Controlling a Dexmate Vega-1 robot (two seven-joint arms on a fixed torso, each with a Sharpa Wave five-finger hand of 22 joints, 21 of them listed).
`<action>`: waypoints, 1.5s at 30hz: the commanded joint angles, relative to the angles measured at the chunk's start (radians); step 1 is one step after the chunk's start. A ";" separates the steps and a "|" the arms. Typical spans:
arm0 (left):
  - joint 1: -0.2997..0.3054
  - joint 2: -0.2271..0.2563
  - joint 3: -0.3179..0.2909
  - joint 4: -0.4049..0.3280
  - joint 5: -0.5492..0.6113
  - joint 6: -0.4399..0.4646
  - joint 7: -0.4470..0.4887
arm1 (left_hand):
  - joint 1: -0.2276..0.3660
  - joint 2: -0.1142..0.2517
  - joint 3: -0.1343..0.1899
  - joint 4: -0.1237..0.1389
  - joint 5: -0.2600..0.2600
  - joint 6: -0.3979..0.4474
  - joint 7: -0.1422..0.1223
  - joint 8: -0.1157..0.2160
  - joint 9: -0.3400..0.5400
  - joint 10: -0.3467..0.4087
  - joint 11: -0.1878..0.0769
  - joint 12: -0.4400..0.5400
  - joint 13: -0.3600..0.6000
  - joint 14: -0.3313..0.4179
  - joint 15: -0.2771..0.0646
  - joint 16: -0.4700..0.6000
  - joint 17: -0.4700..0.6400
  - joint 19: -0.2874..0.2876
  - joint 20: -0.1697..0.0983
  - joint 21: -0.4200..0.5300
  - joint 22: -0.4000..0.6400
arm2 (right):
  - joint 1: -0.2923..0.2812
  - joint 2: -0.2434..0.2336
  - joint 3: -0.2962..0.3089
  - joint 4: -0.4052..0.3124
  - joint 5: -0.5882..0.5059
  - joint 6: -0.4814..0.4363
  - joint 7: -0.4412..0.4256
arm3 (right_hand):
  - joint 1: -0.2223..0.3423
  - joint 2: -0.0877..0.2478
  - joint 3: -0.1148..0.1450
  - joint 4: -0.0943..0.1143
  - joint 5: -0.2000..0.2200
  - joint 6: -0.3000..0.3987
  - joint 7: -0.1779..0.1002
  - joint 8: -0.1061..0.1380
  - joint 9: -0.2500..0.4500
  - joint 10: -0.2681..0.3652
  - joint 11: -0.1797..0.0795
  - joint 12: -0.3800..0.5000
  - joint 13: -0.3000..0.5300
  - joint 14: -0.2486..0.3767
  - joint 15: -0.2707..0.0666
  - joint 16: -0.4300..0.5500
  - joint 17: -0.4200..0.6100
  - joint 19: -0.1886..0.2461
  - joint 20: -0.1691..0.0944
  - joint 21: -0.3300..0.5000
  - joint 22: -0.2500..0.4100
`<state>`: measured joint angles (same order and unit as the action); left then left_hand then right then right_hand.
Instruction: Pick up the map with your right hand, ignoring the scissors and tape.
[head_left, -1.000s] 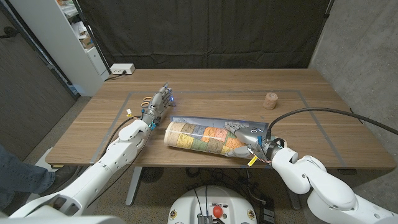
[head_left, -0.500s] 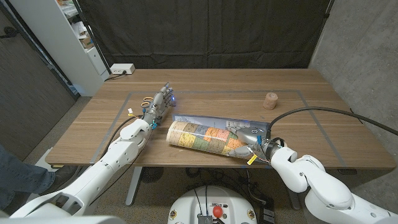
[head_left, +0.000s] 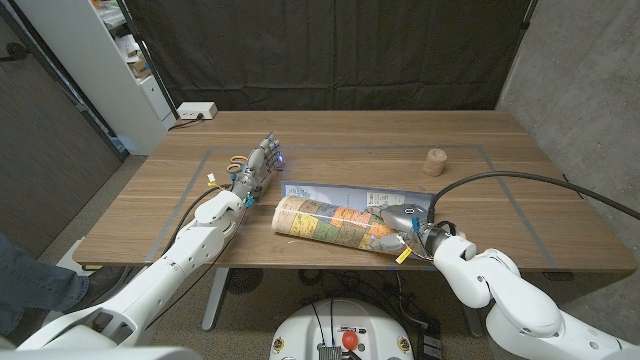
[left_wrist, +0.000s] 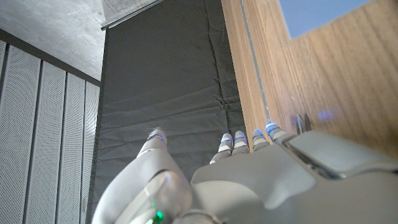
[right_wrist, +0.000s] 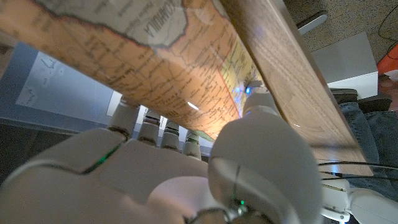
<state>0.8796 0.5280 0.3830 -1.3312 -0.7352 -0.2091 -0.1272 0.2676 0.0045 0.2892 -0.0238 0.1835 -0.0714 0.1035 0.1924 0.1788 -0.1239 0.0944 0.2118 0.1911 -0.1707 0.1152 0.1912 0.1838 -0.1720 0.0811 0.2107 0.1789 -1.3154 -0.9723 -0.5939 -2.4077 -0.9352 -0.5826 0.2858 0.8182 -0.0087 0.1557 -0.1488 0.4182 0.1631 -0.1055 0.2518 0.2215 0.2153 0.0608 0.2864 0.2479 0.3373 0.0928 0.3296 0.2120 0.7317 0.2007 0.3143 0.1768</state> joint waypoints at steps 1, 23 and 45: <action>0.000 0.002 0.001 -0.004 0.000 0.005 0.001 | -0.002 0.009 -0.001 -0.005 0.000 0.001 -0.003 -0.003 0.003 -0.007 -0.002 -0.003 0.003 -0.017 0.003 -0.001 0.003 -0.083 0.010 0.000 0.005 | 0.019 0.012 -0.023 0.013 -0.004 -0.021 0.030 | 0.035 0.012 0.019 -0.001 -0.018 0.020 -0.003 0.008 0.009 0.020 -0.002 0.011 0.011 0.033 -0.010 0.012 0.010 0.059 -0.007 0.019 0.002; -0.003 0.006 0.010 -0.027 0.007 0.019 0.003 | -0.004 0.010 -0.002 -0.007 0.000 0.001 -0.004 -0.003 0.003 -0.008 -0.006 -0.002 0.003 -0.019 0.004 -0.001 0.003 -0.082 0.019 -0.002 0.006 | -0.077 -0.037 0.055 -0.067 0.014 -0.072 -0.094 | 0.053 0.037 0.040 0.005 -0.075 0.100 -0.015 0.041 0.025 0.073 -0.017 0.034 0.036 0.102 -0.027 0.036 0.029 0.117 -0.042 0.019 0.001; 0.014 0.011 0.007 -0.053 0.005 0.016 0.012 | -0.006 0.012 -0.003 -0.010 0.000 0.001 -0.005 -0.002 0.003 -0.008 -0.004 -0.002 0.003 -0.020 0.004 -0.001 0.003 -0.082 0.024 -0.003 0.006 | -0.150 -0.073 0.117 -0.128 -0.003 -0.105 -0.153 | 0.070 0.056 0.059 0.004 -0.109 0.148 -0.024 0.063 0.040 0.103 -0.026 0.048 0.053 0.133 -0.045 0.045 0.039 0.136 -0.056 0.013 0.001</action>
<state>0.8827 0.5355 0.3911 -1.3671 -0.7291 -0.1922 -0.1198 0.2637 0.0084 0.2824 -0.0305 0.1835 -0.0678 0.0999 0.1924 0.1789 -0.1275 0.0910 0.2118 0.1934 -0.1706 0.1149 0.1912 0.1837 -0.1684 0.0984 0.2108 0.1789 -1.4326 -1.0285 -0.5087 -2.5068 -0.9228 -0.6637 0.1757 0.8797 0.0425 0.2036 -0.1446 0.3158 0.3005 -0.1252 0.3075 0.2581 0.3041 0.0359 0.3293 0.2951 0.4595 0.0482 0.3669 0.2488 0.8533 0.1463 0.3288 0.1769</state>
